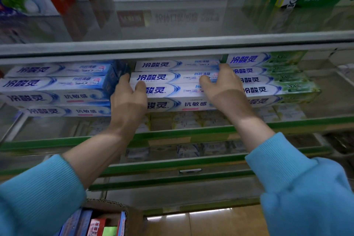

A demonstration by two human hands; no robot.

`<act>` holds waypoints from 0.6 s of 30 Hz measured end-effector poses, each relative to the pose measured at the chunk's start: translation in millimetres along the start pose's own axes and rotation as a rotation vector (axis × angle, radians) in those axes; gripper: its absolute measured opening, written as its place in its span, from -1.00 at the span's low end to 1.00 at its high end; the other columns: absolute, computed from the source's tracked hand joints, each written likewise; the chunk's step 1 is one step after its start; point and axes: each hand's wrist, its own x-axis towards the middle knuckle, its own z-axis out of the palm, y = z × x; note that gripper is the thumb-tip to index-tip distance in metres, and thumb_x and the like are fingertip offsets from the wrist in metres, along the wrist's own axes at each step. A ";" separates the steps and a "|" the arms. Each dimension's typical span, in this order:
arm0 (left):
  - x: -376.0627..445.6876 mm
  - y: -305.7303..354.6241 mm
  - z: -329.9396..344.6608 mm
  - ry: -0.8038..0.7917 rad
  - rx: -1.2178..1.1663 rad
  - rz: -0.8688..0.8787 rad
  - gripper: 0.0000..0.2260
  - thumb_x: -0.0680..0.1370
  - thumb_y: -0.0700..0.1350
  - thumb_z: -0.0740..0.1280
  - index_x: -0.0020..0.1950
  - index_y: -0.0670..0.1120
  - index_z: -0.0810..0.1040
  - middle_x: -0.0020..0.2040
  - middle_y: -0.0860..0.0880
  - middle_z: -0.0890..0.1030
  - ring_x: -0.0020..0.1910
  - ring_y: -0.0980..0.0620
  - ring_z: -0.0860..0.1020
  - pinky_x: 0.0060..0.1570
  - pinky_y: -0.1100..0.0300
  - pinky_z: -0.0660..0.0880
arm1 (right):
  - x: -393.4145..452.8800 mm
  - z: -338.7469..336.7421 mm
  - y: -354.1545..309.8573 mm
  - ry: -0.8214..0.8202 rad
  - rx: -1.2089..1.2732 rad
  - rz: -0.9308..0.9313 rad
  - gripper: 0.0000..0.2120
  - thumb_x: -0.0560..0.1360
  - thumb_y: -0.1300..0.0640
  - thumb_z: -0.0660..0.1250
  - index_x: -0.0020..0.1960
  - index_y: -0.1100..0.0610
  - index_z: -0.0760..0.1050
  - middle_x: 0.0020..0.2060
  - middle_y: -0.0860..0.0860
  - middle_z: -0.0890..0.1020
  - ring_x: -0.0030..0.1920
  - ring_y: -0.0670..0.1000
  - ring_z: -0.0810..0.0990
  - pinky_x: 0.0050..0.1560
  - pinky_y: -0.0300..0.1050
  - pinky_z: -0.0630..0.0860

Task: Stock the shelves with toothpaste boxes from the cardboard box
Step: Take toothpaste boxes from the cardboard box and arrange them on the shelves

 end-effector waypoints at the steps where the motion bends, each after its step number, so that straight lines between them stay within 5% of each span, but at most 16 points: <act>1: 1.7 -0.5 0.4 0.013 0.002 -0.008 -0.48 0.58 0.09 0.22 0.53 -0.01 0.36 0.35 -0.05 0.52 0.34 -0.15 0.45 0.36 -0.13 0.42 | 1.0 1.0 0.6 0.007 0.008 -0.004 -0.63 0.59 0.03 0.23 0.31 0.23 0.37 0.14 0.12 0.51 -0.02 0.09 0.44 -0.09 -0.14 0.29; 6: 9.7 -2.9 2.0 0.052 -0.091 -0.092 -0.38 0.46 0.07 0.28 0.54 0.06 0.36 0.37 -0.01 0.51 0.34 -0.12 0.46 0.36 -0.12 0.43 | 2.6 5.7 2.3 0.021 0.031 0.003 -0.59 0.59 0.02 0.23 0.35 0.22 0.35 0.18 0.13 0.50 0.00 0.09 0.46 -0.07 -0.14 0.31; 10: 14.3 -6.2 4.1 0.046 -0.155 -0.127 -0.34 0.40 0.10 0.27 0.54 0.14 0.34 0.42 0.01 0.46 0.33 -0.12 0.48 0.31 -0.12 0.49 | 5.0 7.5 0.9 0.036 0.030 0.018 -0.45 0.58 -0.01 0.25 0.46 0.23 0.26 0.31 0.14 0.47 0.27 0.16 0.47 0.06 -0.12 0.36; 18: 13.3 -11.5 5.4 0.048 -0.164 -0.081 -0.39 0.44 0.07 0.25 0.52 0.12 0.36 0.32 0.03 0.52 0.30 -0.13 0.50 0.30 -0.15 0.49 | 5.8 9.6 1.0 0.056 0.047 0.023 -0.45 0.55 -0.02 0.28 0.45 0.19 0.26 0.30 0.13 0.47 0.28 0.16 0.47 0.22 -0.01 0.47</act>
